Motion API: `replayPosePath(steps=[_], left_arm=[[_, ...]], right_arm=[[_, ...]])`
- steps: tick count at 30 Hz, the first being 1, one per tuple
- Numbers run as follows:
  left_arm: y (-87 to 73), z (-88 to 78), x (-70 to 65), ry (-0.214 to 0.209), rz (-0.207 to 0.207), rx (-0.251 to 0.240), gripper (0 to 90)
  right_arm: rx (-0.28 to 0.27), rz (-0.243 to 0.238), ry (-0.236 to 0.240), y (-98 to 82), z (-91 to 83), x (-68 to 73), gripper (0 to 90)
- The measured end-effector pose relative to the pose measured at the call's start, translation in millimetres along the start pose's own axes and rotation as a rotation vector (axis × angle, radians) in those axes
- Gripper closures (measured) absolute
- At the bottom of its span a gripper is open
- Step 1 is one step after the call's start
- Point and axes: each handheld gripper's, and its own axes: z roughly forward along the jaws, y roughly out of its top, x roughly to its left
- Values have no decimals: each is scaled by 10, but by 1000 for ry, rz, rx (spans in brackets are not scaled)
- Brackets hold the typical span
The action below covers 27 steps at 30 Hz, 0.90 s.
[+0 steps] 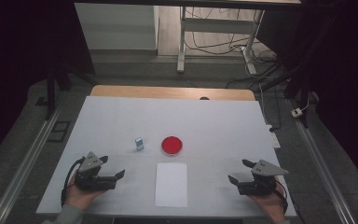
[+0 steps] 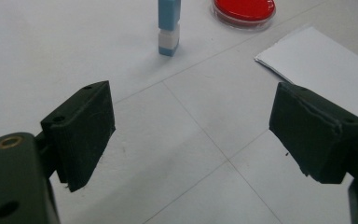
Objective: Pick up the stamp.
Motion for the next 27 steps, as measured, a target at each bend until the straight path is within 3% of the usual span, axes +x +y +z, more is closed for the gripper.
replayPosePath(steps=[10,27], left_arm=[[-20,25,-9,-6,20,19,146],[1,18,24,-7,6,8,150]], right_arm=[[-9,18,2,10,-8,11,170],[13,24,3,18,2,18,213]])
